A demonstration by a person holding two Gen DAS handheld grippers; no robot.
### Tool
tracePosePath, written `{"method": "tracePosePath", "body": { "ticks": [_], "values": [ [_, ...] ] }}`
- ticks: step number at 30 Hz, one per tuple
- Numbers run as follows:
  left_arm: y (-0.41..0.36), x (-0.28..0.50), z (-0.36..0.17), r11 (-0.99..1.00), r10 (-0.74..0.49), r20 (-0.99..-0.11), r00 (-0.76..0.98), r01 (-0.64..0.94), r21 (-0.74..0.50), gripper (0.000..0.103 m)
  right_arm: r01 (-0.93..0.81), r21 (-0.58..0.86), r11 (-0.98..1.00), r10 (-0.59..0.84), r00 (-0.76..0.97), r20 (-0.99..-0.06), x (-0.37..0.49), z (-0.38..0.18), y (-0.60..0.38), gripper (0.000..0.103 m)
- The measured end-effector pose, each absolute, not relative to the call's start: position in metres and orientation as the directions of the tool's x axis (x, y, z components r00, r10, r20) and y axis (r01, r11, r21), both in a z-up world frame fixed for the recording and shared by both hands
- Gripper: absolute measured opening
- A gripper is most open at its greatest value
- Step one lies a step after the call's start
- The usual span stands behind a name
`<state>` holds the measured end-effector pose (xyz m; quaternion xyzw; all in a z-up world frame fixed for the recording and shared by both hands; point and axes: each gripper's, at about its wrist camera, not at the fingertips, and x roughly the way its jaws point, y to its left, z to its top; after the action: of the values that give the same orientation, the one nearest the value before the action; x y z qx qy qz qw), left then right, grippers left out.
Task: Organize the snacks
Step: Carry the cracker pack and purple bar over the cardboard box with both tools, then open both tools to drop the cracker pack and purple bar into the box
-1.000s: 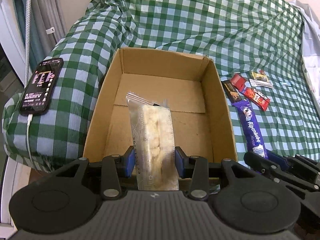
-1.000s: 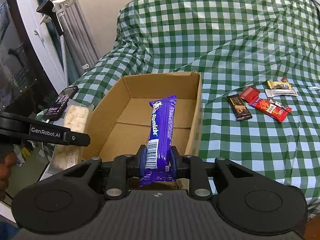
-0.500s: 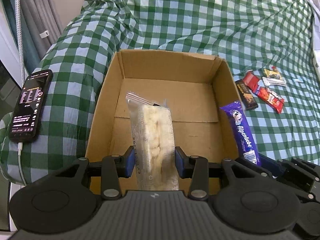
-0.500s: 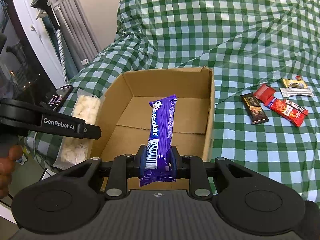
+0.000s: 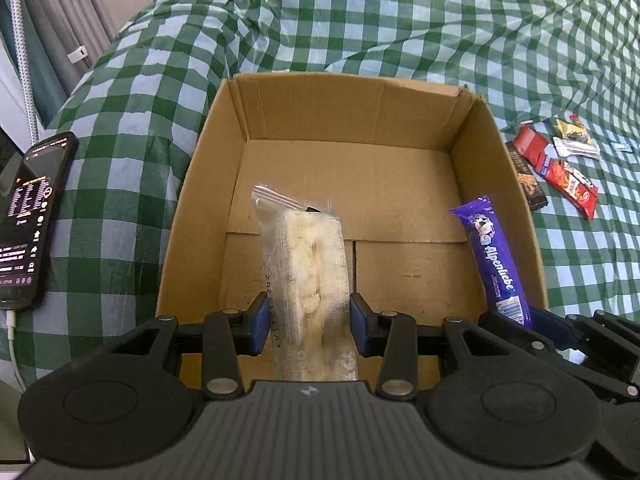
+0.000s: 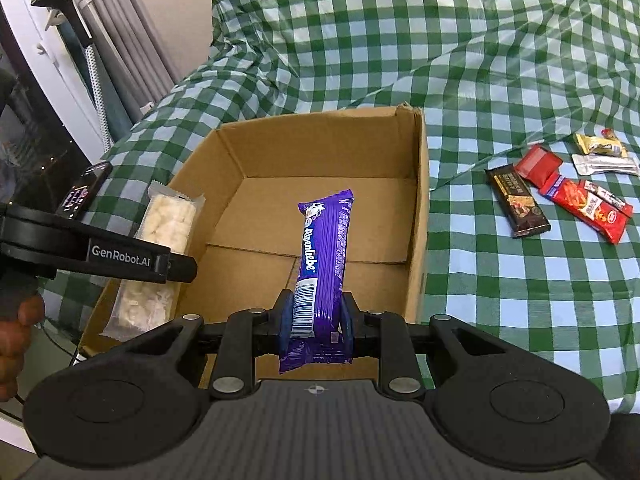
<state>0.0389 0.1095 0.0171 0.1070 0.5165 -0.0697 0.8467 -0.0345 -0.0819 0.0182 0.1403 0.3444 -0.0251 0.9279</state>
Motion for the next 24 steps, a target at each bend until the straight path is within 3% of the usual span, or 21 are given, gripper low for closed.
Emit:
{"method": "tracePosePath", "body": {
  "ticks": [8, 9, 11, 12, 14, 24],
  "values": [
    [0.11, 0.049, 0.007, 0.967, 0.011, -0.895, 0.445, 0.222, 0.122, 0.048, 0.154, 0.253, 0.955, 0.056, 0.745, -0.665, -0.017, 0.01, -0.081, 0.026],
    [0.111, 0.05, 0.008, 0.967, 0.012, -0.892, 0.451, 0.221, 0.125, 0.054, 0.159, 0.258, 0.953, 0.056, 0.744, -0.665, -0.015, 0.01, -0.082, 0.026],
    [0.111, 0.051, 0.013, 0.967, 0.026, -0.879, 0.476, 0.21, 0.142, 0.103, 0.17, 0.278, 0.945, 0.059, 0.75, -0.658, -0.013, 0.01, -0.085, 0.032],
    [0.11, 0.049, 0.017, 0.969, 0.029, -0.866, 0.5, 0.2, 0.147, 0.103, 0.176, 0.285, 0.942, 0.058, 0.751, -0.658, -0.012, 0.011, -0.086, 0.048],
    [0.111, 0.047, 0.023, 0.967, 0.031, -0.848, 0.53, 0.2, 0.16, 0.103, 0.205, 0.293, 0.934, 0.04, 0.754, -0.656, -0.012, 0.014, -0.089, 0.07],
    [0.118, 0.02, 0.03, 0.963, 0.052, -0.864, 0.5, 0.204, 0.176, 0.103, 0.224, 0.314, 0.923, 0.045, 0.746, -0.665, -0.038, 0.027, -0.082, 0.088]
  ]
}}
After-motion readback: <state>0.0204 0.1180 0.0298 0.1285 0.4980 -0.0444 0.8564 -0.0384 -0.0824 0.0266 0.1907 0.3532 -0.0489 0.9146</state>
